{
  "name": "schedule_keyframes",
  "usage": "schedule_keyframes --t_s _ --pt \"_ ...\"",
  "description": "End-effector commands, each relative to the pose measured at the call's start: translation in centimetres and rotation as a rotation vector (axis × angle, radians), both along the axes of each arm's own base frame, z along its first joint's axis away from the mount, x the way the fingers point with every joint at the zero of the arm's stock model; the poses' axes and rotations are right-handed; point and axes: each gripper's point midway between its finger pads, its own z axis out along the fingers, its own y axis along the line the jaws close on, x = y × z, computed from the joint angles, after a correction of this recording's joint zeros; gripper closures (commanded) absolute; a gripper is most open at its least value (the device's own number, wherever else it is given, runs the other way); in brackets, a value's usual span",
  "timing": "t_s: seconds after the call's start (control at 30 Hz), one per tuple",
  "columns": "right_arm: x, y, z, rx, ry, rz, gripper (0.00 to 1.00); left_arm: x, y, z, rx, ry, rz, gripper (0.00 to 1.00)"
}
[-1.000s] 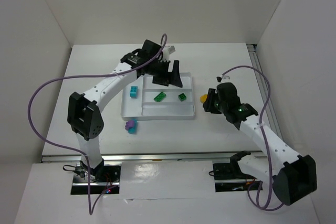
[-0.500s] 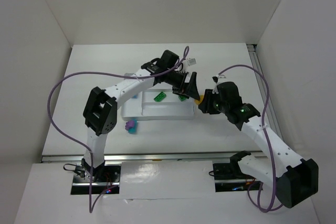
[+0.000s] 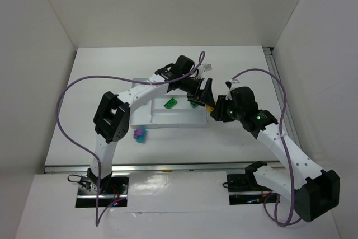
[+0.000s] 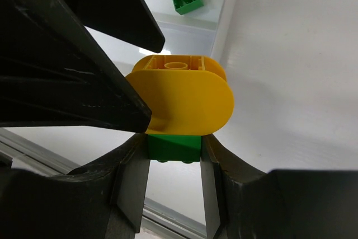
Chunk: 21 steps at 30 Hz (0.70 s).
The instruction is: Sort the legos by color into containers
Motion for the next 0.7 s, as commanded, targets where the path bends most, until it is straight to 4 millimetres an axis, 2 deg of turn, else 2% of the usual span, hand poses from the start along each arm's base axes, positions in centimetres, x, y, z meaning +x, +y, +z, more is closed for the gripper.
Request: schedule_keyframes --t_s 0.0,0.17,0.23,0.33,0.4,0.43,0.53,0.57,0.67 --pt "0.9 0.9 2.8 0.035 -0.077 0.027 0.79 0.2 -1.3 1.1 -0.064 -0.003 -0.027 0.10" --pt "0.9 0.9 2.8 0.035 -0.077 0.027 0.79 -0.3 -1.6 1.6 -0.103 0.015 -0.056 0.19" --pt "0.9 0.9 2.8 0.035 -0.077 0.027 0.79 -0.5 -1.7 1.2 -0.106 0.034 -0.063 0.21" --pt "1.0 0.7 2.8 0.029 -0.080 0.019 0.79 -0.7 -1.8 1.3 -0.124 0.045 -0.078 0.31" --pt "1.0 0.7 2.7 0.023 -0.084 0.024 0.79 -1.0 -1.7 1.1 -0.123 0.065 -0.081 0.43" --pt "1.0 0.7 2.7 0.023 -0.084 0.024 0.79 -0.9 -1.8 1.2 -0.129 0.057 -0.082 0.56" --pt "1.2 0.4 2.7 0.010 -0.089 0.006 0.79 -1.2 -1.8 1.4 -0.139 0.066 -0.097 0.82" --pt "1.2 0.4 2.7 0.010 -0.089 0.006 0.79 -1.2 -1.8 1.4 -0.138 0.076 -0.092 0.98" --pt "1.0 0.3 2.8 0.000 -0.093 0.000 0.80 -1.0 -1.5 1.6 -0.142 0.087 -0.086 1.00"
